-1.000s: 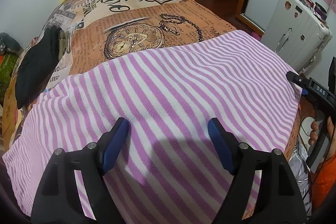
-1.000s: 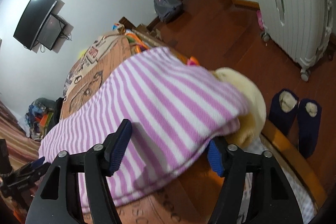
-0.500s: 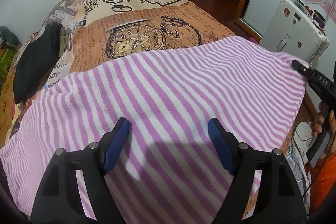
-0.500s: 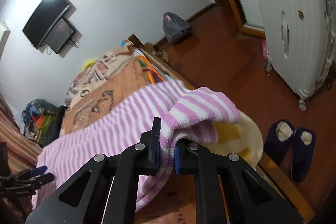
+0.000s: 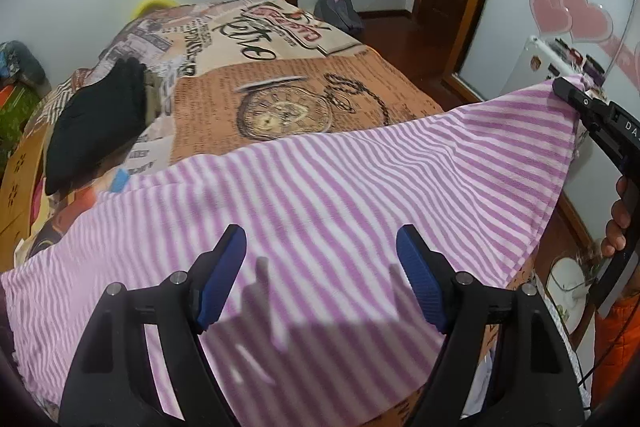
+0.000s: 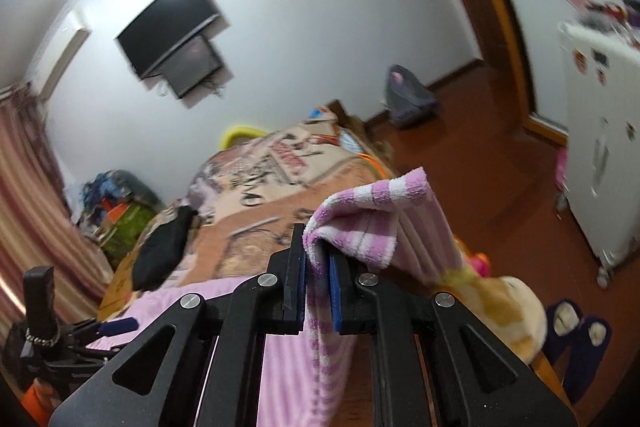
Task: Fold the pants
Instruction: 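Grasp the pants edge with the right gripper and lift it, then carry the held edge across the pants with the right gripper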
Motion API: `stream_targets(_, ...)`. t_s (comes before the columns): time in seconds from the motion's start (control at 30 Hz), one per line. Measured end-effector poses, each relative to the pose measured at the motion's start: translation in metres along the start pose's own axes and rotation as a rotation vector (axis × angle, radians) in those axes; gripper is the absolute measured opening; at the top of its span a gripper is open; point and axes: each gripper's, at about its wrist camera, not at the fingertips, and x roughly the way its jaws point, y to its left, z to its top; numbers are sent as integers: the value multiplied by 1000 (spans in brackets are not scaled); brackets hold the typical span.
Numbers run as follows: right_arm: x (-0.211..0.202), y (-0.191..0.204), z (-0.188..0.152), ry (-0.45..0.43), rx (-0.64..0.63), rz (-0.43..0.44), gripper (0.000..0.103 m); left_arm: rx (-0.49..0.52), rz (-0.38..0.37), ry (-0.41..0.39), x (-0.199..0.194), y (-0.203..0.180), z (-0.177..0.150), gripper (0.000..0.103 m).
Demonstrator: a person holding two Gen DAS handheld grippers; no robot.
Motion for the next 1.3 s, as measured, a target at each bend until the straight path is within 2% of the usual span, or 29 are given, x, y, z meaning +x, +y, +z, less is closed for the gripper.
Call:
stream_targets(0.33, 29, 84, -20, 88, -222, 120, 8, -99, 40, -47, -32, 56, -21, 78)
stream_targets(0.47, 46, 119, -48, 176, -337, 177, 8, -150, 45, -50, -39, 77, -31, 78)
stream_targets(0.63, 70, 149, -98, 339, -465, 234, 8, -176, 46, -50, -44, 93, -44, 78)
stream_targets(0.83, 90, 147, -136, 477, -498, 224, 13, -190, 49, -51, -47, 101, -53, 78)
stream_targets(0.9, 91, 147, -134, 477, -495, 225, 13, -200, 47, -50, -47, 102, -54, 78)
stream_targets(1.03, 80, 139, -129, 516, -465, 272, 26, -206, 42, -46, -45, 101, -53, 78)
stream_targets(1.07, 78, 137, -129, 523, -471, 273, 26, -202, 42, -44, -44, 100, -52, 78)
stream_targets(1.2, 61, 130, -132, 536, -484, 253, 27, -174, 44, -31, -37, 90, -48, 78)
stream_targets(1.3, 49, 114, -121, 520, -449, 222, 33, -150, 39, -14, -29, 81, -45, 78)
